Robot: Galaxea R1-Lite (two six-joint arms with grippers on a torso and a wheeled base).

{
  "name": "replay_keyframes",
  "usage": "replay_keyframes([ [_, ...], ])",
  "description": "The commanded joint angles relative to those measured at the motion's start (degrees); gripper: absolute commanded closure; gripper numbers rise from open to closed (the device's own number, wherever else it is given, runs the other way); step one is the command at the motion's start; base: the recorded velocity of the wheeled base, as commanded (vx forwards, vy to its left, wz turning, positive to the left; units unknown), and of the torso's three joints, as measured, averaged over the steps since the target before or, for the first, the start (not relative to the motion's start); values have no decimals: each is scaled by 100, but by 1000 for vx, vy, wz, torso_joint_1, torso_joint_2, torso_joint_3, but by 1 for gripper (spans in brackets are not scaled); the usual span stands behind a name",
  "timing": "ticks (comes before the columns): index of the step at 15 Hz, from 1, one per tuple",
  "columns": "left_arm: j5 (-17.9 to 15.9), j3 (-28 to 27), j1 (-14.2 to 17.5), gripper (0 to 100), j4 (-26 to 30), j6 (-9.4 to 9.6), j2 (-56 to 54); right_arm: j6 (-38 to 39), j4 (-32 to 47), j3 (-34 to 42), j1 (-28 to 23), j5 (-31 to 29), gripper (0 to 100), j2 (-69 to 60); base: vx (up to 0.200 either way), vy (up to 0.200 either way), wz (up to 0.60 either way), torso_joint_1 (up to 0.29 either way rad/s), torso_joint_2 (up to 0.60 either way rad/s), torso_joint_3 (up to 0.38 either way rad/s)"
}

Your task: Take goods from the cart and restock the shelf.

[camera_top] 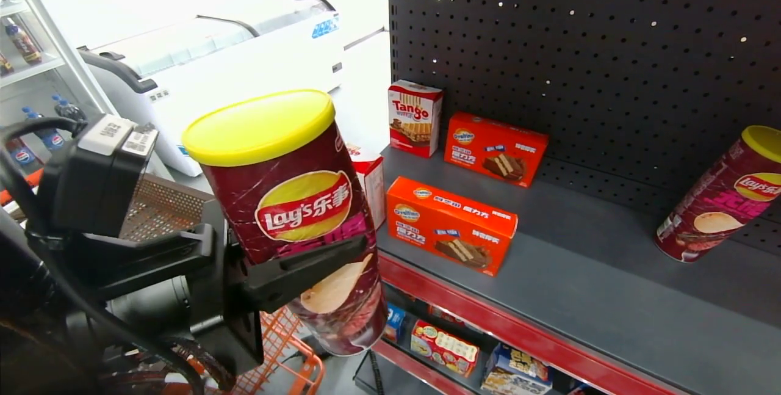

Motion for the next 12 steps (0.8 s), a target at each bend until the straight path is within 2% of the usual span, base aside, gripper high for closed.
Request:
replay_keyframes([
  [1, -105, -54, -172, 100, -28, -52, 115, 1, -1, 0, -4, 0, 0, -2, 0, 0, 0, 0, 0, 0],
  [3, -465, -45, -128, 100, -37, -52, 142, 1, -1, 0, 5, 0, 0, -2, 0, 0, 0, 0, 0, 0],
  [7, -500, -54, -172, 100, -37, -43, 142, 9, -1, 0, 5, 9, 0, -2, 0, 0, 0, 0, 0, 0],
  [10, -746, -54, -146, 100, -37, -43, 150, 1, -1, 0, 5, 9, 0, -2, 0, 0, -600, -4, 2, -1],
  [12, -755, -71, -137, 100, -37, -43, 150, 1, -1, 0, 5, 9, 0, -2, 0, 0, -600, 0, 0, -2],
])
